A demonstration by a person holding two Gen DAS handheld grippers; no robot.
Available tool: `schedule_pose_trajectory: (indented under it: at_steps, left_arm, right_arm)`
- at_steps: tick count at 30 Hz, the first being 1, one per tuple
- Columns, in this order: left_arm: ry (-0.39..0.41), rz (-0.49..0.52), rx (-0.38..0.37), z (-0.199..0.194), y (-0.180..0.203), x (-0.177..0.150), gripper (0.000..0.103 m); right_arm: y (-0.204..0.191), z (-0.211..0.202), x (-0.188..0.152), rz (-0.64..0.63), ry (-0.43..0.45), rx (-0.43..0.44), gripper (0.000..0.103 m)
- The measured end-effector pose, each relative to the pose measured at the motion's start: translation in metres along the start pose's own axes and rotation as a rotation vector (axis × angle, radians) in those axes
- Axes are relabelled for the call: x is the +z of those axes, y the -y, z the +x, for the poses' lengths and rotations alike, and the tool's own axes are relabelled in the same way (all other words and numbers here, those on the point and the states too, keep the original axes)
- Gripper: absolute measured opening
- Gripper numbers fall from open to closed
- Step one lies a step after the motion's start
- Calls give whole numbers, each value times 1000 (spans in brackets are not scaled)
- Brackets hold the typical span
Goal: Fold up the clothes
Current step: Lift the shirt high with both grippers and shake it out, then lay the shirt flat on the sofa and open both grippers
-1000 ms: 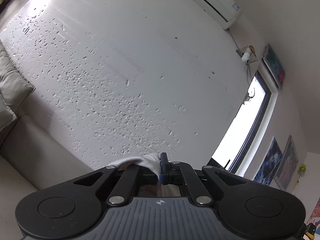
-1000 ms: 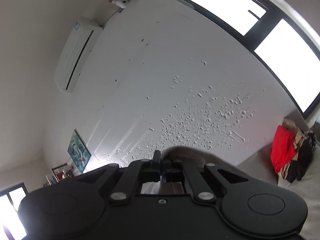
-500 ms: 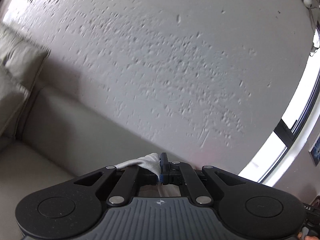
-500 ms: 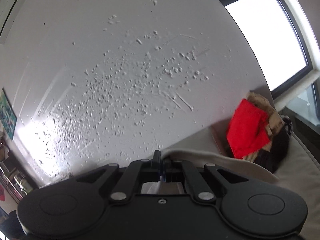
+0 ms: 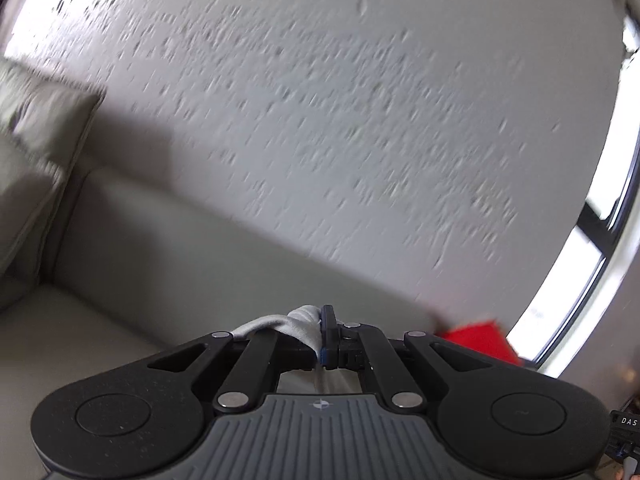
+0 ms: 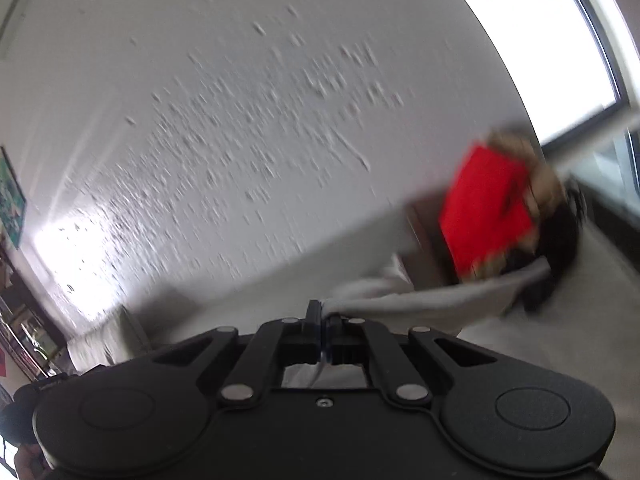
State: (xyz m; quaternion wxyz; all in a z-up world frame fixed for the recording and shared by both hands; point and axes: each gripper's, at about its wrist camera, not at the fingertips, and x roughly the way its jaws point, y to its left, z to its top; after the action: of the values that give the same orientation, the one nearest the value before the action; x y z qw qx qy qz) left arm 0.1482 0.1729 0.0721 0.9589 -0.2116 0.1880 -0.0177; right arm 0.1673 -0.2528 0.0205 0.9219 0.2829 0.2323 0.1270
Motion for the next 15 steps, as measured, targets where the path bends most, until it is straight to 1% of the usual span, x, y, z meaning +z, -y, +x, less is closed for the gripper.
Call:
schedule_pose_trajectory:
  at_steps: [4,8,11,13,15]
  left_arm:
    - [-127,-48,79,22,-39,-68,0]
    - [-241,-95,159,36,-73,-122,0]
    - [-295,-128,197,36,-89,-146,0]
    - [-307,-164,204,31,-96,-152,0]
    - [-306,-176,211,22,-96,-149,0]
  right_arm:
    - [45,31,-64,98,-132,-71,2]
    - [78,44,-119,168,-247,-135,2]
    - [88,45,-148,178,-311,-174,2]
    - [85,39,-152,159,-321,-191,2]
    - [80,32,-154,135,-325,-207,2]
